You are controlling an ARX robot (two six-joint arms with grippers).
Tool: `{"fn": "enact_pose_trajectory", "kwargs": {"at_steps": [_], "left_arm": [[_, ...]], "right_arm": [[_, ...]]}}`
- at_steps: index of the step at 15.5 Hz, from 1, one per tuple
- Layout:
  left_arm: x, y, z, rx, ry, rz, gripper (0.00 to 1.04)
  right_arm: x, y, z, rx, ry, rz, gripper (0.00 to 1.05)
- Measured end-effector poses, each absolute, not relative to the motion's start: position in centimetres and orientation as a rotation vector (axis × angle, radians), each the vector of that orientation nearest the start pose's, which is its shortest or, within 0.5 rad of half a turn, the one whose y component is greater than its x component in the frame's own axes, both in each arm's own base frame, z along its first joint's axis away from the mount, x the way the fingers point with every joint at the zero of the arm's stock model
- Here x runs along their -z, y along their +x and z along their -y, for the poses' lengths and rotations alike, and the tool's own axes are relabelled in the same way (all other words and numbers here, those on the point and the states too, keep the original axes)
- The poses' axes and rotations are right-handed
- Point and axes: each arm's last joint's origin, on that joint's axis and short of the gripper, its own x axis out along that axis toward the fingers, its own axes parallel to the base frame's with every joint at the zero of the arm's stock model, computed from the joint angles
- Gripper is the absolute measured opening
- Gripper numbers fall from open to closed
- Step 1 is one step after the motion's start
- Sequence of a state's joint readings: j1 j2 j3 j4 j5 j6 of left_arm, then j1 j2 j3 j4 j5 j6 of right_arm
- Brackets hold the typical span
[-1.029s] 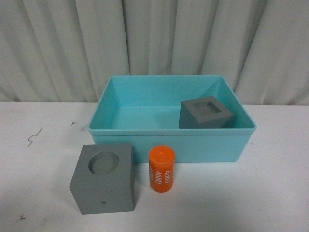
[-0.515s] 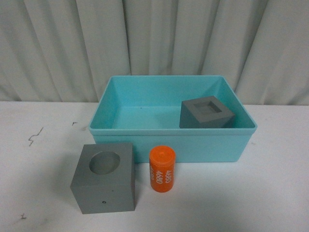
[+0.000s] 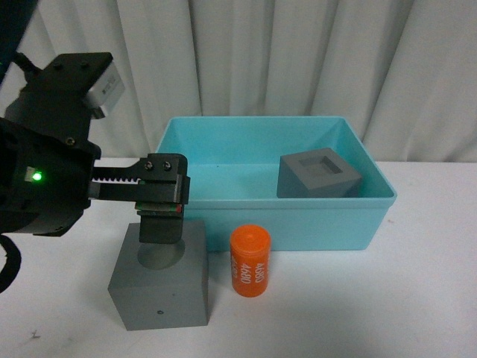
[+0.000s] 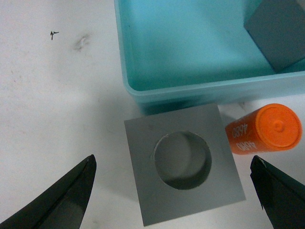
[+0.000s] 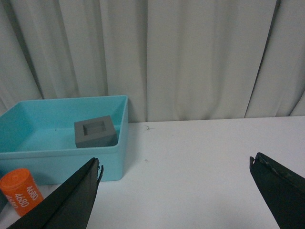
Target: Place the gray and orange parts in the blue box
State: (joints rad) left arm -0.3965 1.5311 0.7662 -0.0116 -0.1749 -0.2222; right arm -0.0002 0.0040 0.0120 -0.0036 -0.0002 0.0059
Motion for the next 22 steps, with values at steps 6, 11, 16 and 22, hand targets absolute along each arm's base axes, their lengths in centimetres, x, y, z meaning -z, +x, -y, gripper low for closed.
{"fn": "enact_pose_trajectory", "kwargs": {"at_steps": [6, 11, 16, 22], "left_arm": [[-16.0, 29.0, 10.9, 0.088, 0.105, -0.815, 0.98], [-14.6, 30.2, 9.7, 0.042, 0.139, -0.874, 0.98], [-13.2, 30.3, 10.2, 0.105, 0.052, -0.940, 0.98], [-12.0, 30.5, 10.6, 0.092, 0.071, -0.970, 0.98]], "right_arm": [[-16.7, 9.7, 0.0, 0.000, 0.006, 0.005, 0.98], [-16.7, 9.7, 0.0, 0.000, 0.006, 0.005, 0.98], [-16.7, 9.7, 0.0, 0.000, 0.006, 0.005, 0.98], [-16.7, 9.7, 0.0, 0.000, 0.006, 0.005, 0.98]]}}
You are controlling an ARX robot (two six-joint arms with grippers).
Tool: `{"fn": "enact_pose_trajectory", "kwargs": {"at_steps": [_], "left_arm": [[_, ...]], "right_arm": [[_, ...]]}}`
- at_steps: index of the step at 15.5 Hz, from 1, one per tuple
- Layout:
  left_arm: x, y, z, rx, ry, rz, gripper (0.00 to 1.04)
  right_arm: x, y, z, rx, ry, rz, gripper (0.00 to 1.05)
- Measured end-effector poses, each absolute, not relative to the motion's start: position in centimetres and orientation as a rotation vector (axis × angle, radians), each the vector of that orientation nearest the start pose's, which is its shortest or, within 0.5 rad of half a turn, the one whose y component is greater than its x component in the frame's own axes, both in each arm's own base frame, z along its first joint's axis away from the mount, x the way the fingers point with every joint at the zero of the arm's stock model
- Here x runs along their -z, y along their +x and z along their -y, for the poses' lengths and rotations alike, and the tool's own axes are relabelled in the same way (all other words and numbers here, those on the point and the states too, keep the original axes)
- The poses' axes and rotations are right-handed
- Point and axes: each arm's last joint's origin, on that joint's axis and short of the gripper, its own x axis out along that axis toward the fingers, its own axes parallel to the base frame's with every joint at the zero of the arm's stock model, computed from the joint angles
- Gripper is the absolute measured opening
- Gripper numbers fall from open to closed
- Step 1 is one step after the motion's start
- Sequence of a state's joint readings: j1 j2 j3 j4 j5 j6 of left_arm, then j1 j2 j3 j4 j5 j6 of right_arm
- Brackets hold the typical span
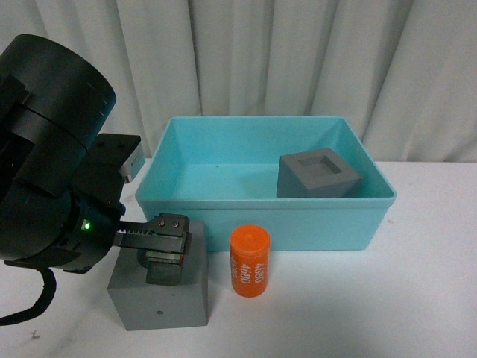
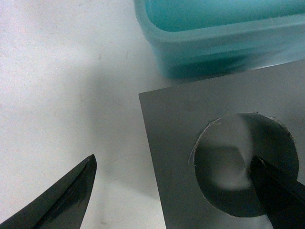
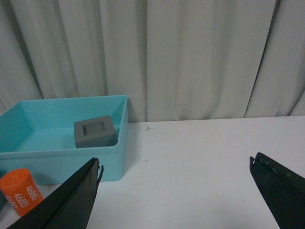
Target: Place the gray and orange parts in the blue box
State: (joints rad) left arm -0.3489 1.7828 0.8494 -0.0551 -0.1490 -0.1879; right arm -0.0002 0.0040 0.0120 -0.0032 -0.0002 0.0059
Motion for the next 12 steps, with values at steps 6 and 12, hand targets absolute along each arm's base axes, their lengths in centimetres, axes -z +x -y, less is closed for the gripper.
{"fn": "enact_pose_trajectory", "kwargs": {"at_steps": [6, 12], "left_arm": [[-12.1, 30.3, 10.7, 0.124, 0.065, -0.976, 0.20], [-16.6, 27.5, 6.6, 0.118, 0.106, -0.940, 0.19]], "right_arm": [[-16.7, 9.7, 0.0, 0.000, 0.006, 0.005, 0.98], [-16.7, 9.7, 0.0, 0.000, 0.006, 0.005, 0.98]]}}
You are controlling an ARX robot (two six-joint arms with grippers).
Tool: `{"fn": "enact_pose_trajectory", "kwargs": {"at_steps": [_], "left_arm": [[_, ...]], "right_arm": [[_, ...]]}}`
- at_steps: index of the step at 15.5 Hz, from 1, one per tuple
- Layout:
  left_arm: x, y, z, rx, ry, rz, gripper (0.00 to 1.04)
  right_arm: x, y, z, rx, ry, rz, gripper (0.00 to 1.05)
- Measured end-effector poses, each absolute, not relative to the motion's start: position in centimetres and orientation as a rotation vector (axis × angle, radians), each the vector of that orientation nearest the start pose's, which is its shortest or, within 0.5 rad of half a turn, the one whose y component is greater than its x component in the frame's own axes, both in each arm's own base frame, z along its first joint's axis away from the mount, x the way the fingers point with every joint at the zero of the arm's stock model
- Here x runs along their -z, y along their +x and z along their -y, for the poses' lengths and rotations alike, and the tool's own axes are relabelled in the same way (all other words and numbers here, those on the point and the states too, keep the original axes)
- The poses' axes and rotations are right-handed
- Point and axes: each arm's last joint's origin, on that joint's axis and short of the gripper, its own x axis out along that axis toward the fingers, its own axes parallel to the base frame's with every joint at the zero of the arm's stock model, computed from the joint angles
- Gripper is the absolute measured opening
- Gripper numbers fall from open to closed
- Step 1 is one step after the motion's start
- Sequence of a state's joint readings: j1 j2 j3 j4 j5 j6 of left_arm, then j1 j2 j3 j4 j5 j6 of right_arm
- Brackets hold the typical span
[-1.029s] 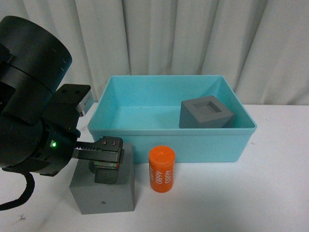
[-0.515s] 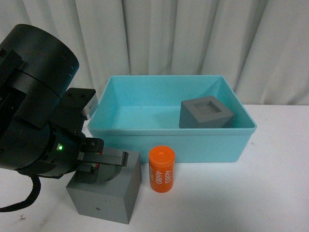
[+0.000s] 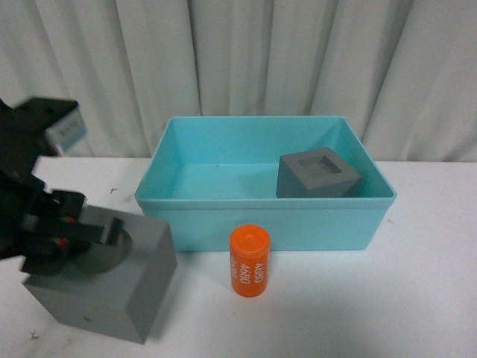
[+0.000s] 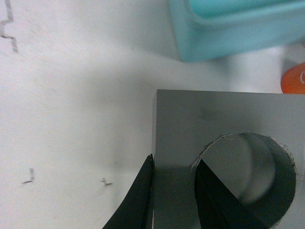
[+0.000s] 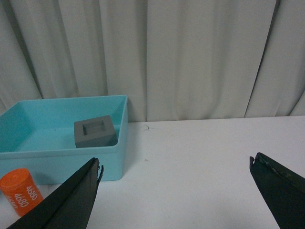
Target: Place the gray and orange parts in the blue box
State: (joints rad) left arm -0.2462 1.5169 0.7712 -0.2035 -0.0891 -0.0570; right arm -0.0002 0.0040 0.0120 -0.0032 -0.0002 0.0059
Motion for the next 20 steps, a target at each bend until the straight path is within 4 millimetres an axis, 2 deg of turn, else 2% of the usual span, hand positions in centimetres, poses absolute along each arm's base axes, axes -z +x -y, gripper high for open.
{"fn": "enact_pose_trajectory", "kwargs": {"at_steps": [1, 3, 5, 7, 11, 14, 17, 20], "left_arm": [[-18.9, 26.9, 5.8, 0.115, 0.110, -0.897, 0.19], [-22.2, 27.1, 6.6, 0.161, 0.100, -0.811, 0.19], [-25.3, 28.2, 9.1, 0.222, 0.096, -0.721, 0.19], [-27.1, 29.7, 11.8, 0.267, 0.108, -0.679, 0.19], [-27.1, 34.3, 16.6, 0.313, 0.099, -0.691, 0.19], [-27.1, 37.3, 18.2, 0.282, 0.093, -0.673, 0.19], [-25.4, 40.3, 18.3, 0.225, 0.092, -0.709, 0.19], [-23.5, 41.8, 16.9, 0.160, 0.098, -0.749, 0.19]], "right_arm": [[-16.7, 9.7, 0.0, 0.000, 0.006, 0.004, 0.98], [-16.7, 9.7, 0.0, 0.000, 0.006, 0.005, 0.98], [-16.7, 9.7, 0.0, 0.000, 0.006, 0.004, 0.98], [-16.7, 9.7, 0.0, 0.000, 0.006, 0.004, 0.98], [-16.7, 9.7, 0.0, 0.000, 0.006, 0.005, 0.98], [-16.7, 9.7, 0.0, 0.000, 0.006, 0.004, 0.98], [-16.7, 9.7, 0.0, 0.000, 0.006, 0.004, 0.98], [-16.7, 9.7, 0.0, 0.000, 0.006, 0.005, 0.98]]}}
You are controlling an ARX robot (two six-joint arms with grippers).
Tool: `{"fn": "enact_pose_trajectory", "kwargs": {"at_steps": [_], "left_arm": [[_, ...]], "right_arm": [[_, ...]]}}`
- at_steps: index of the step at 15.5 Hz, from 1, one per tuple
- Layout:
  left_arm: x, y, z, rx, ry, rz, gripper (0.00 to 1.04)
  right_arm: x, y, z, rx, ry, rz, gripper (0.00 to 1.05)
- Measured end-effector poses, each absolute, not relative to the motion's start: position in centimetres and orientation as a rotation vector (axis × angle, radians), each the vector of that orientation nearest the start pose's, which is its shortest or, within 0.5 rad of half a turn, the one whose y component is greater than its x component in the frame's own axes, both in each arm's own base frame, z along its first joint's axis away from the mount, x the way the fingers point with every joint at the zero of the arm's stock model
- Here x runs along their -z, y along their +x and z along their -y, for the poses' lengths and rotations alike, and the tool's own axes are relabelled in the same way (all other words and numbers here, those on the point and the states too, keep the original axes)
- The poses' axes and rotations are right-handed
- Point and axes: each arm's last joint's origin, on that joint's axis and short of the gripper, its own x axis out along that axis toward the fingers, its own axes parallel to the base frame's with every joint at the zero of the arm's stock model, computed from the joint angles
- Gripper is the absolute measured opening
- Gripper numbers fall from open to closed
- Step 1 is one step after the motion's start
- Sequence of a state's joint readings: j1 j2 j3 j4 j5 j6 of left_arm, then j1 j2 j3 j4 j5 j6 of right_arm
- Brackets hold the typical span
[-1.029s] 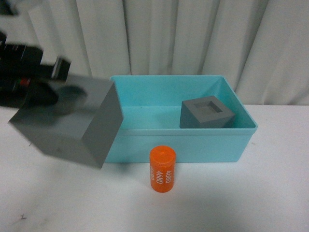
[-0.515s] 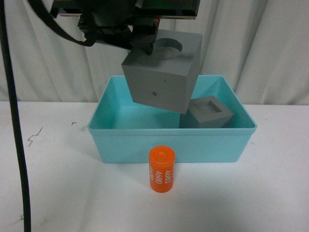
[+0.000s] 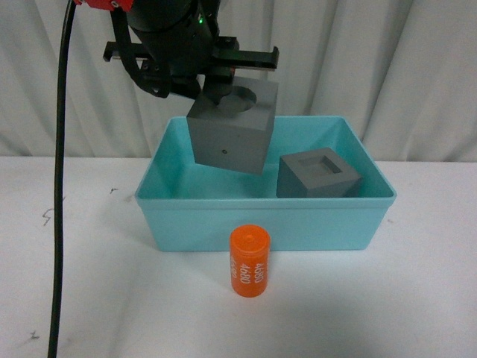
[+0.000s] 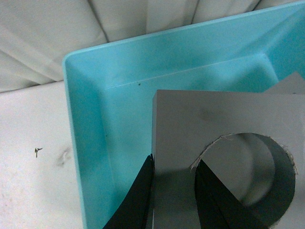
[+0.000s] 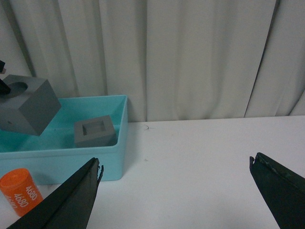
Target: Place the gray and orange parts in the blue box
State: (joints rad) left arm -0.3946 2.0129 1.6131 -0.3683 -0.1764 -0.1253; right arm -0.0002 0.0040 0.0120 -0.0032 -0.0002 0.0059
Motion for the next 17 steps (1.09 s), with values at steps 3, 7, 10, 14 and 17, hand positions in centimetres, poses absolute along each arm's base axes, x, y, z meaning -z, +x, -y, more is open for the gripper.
{"fn": "enact_pose_trajectory", "kwargs": {"at_steps": [3, 7, 10, 14, 17], "left_arm": [[-23.2, 42.2, 16.0, 0.137, 0.084, -0.749, 0.19], [-20.2, 41.1, 14.8, 0.108, 0.104, -0.850, 0.19], [-19.7, 41.1, 14.1, 0.091, 0.100, -0.850, 0.19], [-19.3, 41.3, 12.8, 0.049, 0.089, -0.864, 0.19], [-19.2, 41.3, 12.8, 0.043, 0.086, -0.871, 0.29]], "right_arm": [[-16.7, 9.7, 0.0, 0.000, 0.006, 0.004, 0.98], [-16.7, 9.7, 0.0, 0.000, 0.006, 0.005, 0.98], [-16.7, 9.7, 0.0, 0.000, 0.006, 0.005, 0.98], [-16.7, 9.7, 0.0, 0.000, 0.006, 0.005, 0.98], [-16.7, 9.7, 0.0, 0.000, 0.006, 0.005, 0.98]]}}
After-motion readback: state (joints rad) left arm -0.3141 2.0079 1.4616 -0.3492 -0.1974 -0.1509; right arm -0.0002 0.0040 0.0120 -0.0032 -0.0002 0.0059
